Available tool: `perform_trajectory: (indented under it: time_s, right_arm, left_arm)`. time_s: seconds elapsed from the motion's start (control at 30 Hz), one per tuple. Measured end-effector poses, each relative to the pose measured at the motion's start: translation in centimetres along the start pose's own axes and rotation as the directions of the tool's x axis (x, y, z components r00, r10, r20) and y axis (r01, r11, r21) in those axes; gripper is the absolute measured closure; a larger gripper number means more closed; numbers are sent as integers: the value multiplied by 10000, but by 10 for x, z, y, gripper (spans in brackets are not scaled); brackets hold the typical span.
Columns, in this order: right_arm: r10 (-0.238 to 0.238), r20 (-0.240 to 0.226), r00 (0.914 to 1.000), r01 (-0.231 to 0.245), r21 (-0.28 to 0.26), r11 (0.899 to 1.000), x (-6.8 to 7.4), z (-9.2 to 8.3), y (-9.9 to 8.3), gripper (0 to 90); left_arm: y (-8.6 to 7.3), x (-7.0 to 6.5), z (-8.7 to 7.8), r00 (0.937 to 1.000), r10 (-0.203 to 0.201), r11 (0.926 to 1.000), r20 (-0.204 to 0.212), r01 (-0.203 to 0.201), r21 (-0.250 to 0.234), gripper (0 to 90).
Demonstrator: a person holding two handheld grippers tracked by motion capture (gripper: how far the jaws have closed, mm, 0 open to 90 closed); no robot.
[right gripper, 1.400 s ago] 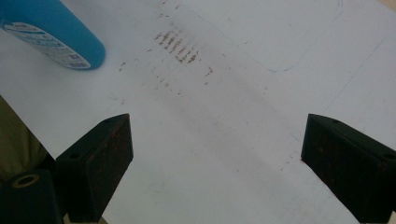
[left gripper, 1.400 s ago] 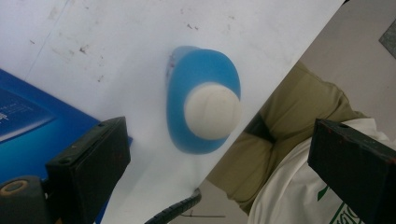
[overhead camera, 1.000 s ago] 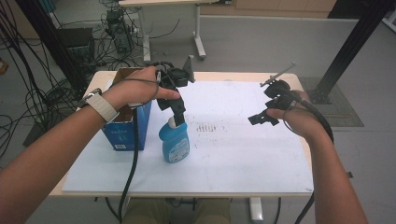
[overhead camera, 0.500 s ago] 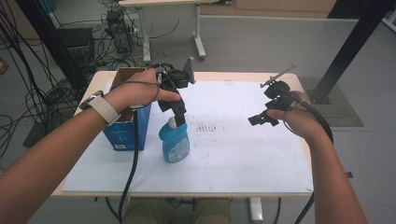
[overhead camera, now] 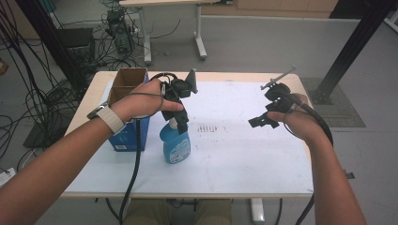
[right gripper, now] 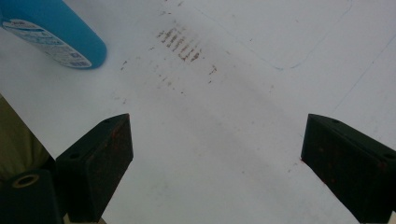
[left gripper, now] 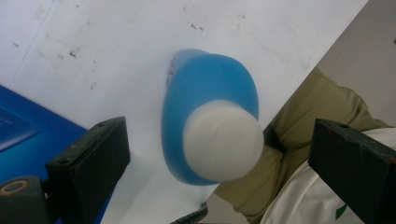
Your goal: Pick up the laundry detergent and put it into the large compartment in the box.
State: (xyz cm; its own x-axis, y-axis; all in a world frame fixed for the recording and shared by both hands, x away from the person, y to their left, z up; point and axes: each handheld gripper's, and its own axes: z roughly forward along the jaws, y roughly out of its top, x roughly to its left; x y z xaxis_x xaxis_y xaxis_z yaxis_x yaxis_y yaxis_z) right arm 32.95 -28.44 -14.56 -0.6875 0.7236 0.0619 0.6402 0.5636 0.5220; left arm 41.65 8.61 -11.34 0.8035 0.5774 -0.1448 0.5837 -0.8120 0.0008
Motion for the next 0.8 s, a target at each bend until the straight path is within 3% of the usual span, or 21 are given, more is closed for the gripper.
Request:
perform_trajectory:
  time_s: [0.37,0.8]
  right_arm:
    - [42,-59,10000,-42,-29,10000,-1,3,-3,89]
    - [89,-72,9999,-89,-39,10000,-2,3,-5,89]
  left_arm:
    - [0,-6,30,9999,79,10000,-140,-79,33,67]
    - [-1,-11,43,9985,4,10000,-540,-3,24,98]
